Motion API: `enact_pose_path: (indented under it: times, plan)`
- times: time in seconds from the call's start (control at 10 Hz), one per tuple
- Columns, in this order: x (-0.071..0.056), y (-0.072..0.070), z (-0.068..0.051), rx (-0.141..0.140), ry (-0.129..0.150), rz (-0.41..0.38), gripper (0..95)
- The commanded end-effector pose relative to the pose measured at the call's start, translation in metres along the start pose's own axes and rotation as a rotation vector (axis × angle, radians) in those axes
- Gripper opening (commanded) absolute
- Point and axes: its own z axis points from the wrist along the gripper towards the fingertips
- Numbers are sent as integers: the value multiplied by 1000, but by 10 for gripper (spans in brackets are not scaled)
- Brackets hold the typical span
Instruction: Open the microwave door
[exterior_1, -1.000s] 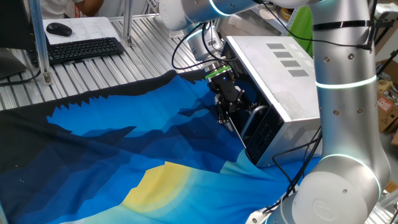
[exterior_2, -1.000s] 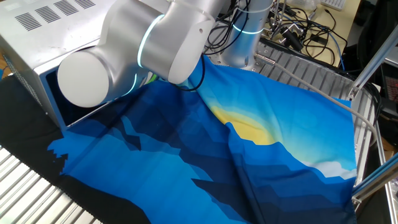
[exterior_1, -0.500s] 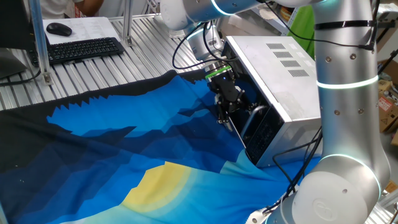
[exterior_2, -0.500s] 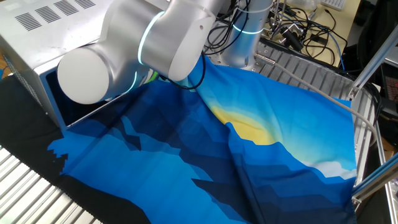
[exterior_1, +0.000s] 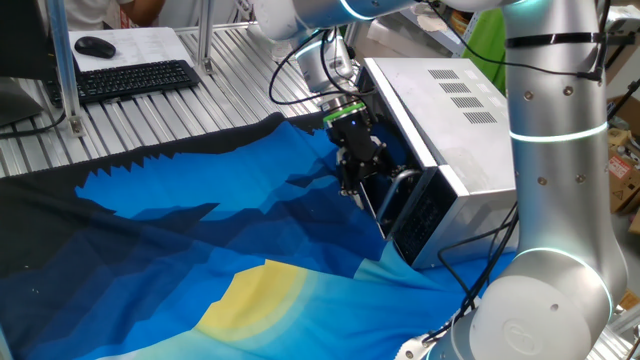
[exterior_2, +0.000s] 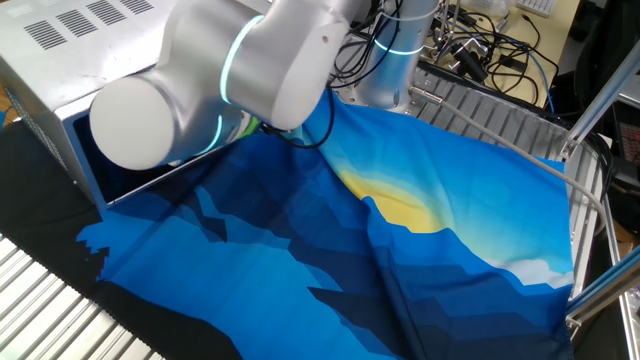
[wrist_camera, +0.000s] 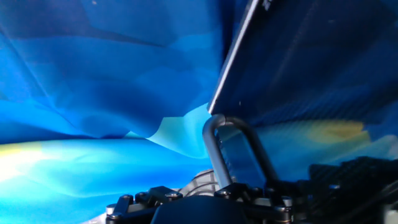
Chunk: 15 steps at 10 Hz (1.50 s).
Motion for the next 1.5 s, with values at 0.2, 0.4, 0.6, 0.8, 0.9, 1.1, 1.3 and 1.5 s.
enact_pose_path:
  times: [0.2, 0.4, 0.6, 0.8, 0.9, 1.1, 1.3, 1.5]
  plan:
    - [-2, 9, -13, 42, -25, -84, 760]
    - [-11, 13, -41, 78, -82, -114, 950]
    - [-10, 14, -47, -26, -115, -82, 950]
    - [-7, 18, -52, -35, -147, -62, 950]
    - [-6, 19, -60, -60, -154, -46, 950]
    - [-2, 23, -76, -89, -192, -27, 950]
    - [1, 27, -82, -108, -250, -20, 760]
    - [6, 31, -83, -108, -259, -15, 760]
